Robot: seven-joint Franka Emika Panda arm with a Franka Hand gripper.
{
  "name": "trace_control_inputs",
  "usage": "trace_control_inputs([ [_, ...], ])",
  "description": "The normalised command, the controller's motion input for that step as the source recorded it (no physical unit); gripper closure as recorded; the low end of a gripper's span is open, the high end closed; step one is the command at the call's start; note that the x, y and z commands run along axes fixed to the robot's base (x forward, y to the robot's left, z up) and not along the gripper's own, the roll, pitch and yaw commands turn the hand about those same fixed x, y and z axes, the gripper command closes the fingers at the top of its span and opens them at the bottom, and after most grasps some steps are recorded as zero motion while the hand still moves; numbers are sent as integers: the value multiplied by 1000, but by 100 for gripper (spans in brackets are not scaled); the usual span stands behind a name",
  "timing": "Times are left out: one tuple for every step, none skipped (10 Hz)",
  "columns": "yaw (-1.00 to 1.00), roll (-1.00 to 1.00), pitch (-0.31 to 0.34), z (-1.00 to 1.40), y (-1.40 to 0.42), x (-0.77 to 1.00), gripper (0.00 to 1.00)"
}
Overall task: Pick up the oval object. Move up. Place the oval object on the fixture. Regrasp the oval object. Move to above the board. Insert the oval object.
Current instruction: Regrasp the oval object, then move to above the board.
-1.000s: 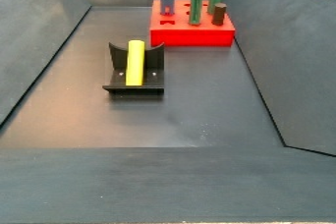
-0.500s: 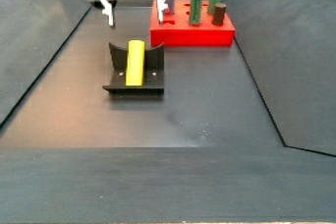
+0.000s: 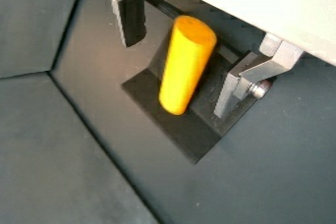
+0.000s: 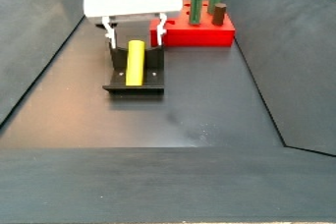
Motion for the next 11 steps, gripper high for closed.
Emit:
trace_control_inputs([
  [-23,68,-34,-441,11,69,0],
  [-14,64,-28,-248,8,67,0],
  [-11,52,-9,-172,2,18,0],
  [0,0,0,0,0,0,100],
  [-32,-142,108,1000,47,-210,100],
  [-33,-145,107,1000,46,-211,100],
  [-6,-157,81,1000,44,-209,100],
  [18,-146,75,1000,44,-200,100],
  [34,-126,74,1000,42,-191,100],
  [39,-108,69,1000,41,-188,100],
  [50,-70,56,1000,38,-182,100],
])
